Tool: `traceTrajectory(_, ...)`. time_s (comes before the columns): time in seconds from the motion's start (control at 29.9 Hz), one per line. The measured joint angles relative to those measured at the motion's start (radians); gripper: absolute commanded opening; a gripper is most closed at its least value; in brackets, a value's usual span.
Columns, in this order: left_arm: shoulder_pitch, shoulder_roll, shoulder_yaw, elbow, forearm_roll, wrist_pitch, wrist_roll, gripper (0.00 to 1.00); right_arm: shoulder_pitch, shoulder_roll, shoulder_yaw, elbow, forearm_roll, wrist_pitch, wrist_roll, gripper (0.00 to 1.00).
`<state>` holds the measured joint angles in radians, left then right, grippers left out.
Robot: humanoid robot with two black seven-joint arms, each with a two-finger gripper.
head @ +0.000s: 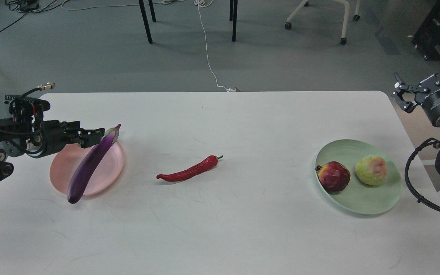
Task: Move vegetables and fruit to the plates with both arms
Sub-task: 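Reach the left hand to the red chili pepper and grasp it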
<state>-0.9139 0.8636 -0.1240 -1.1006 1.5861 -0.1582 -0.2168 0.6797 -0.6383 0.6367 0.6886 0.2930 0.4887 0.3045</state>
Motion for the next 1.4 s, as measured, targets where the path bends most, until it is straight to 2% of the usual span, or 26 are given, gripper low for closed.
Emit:
traceTrajectory(0.17, -0.094, -0.070, 0.008, -0.127, 0.026, -0.001, 0.000, 0.78, -0.001, -0.001, 0.000, 0.001, 0.000, 0.000, 0.001, 0.99)
traceTrajectory(0.37, -0.090, -0.180, 0.043, -0.206, 0.225, 0.001, 0.005, 0.73, -0.014, -0.006, 0.000, 0.000, 0.000, 0.000, 0.001, 0.99)
traceTrajectory(0.5, -0.061, -0.220, 0.083, -0.202, 0.344, 0.011, 0.001, 0.68, -0.025, -0.014, 0.001, -0.001, 0.000, 0.000, 0.002, 0.99)
traceTrajectory(0.74, -0.002, -0.261, 0.092, -0.190, 0.471, 0.018, 0.002, 0.51, -0.030, -0.019, 0.002, -0.001, 0.000, 0.000, 0.002, 0.99)
traceTrajectory(0.9, 0.018, -0.315, 0.092, -0.158, 0.488, 0.025, 0.003, 0.45, -0.030, -0.019, 0.003, 0.001, 0.000, 0.000, 0.002, 0.99)
traceTrajectory(1.37, 0.090, -0.356, 0.092, -0.063, 0.496, 0.079, 0.004, 0.41, -0.041, -0.021, 0.001, -0.004, 0.000, 0.000, 0.002, 0.99)
traceTrajectory(1.4, 0.093, -0.356, 0.092, -0.063, 0.495, 0.079, 0.004, 0.38, -0.042, -0.022, 0.001, -0.004, 0.000, 0.000, 0.002, 0.99)
